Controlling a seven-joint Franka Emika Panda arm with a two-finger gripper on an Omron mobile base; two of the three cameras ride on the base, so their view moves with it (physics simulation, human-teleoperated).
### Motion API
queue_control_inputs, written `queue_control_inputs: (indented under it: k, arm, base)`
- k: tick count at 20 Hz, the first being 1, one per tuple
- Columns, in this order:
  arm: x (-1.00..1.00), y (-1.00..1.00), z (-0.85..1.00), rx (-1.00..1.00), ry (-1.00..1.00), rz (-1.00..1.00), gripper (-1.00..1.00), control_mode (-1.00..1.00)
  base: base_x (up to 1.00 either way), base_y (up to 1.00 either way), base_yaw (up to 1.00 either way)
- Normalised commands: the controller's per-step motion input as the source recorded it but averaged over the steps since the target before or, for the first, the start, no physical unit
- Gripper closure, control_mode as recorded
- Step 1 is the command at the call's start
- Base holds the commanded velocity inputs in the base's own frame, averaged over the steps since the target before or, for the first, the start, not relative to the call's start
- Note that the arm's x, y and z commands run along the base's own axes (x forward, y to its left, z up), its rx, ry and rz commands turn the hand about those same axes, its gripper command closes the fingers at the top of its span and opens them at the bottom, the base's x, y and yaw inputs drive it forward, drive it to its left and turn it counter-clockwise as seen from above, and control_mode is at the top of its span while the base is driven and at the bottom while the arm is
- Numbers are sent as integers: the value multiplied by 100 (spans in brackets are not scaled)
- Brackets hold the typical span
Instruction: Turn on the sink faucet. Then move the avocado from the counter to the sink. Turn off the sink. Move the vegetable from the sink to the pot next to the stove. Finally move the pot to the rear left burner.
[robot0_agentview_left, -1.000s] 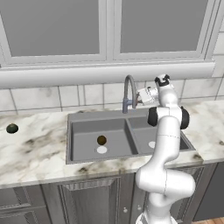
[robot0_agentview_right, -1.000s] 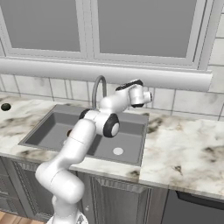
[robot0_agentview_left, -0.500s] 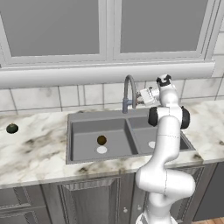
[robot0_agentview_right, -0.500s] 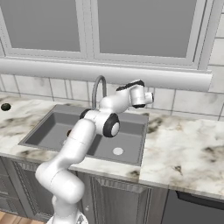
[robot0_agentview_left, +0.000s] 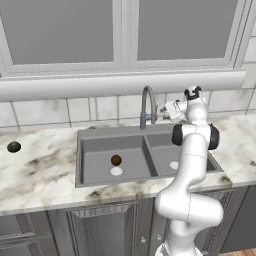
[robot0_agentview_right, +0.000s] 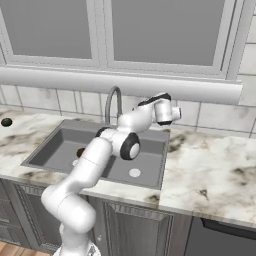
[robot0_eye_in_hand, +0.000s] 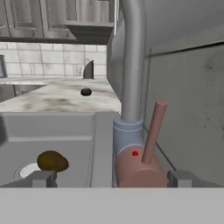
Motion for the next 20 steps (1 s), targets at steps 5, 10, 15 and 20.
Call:
queue_control_inputs:
  k: [5,10,15,20]
  arm:
    - [-79,0,1,0,-4,0,-100,-100]
    - [-89,6,7,0,-3,-2,-100,-100]
    - [-82,25,24,0,-4,-8,-100,-100]
    - [-88,24,25,0,-6,-10,-100,-100]
  base:
    - [0,0,0]
    - [0,0,0]
    - [0,0,0]
    - [0,0,0]
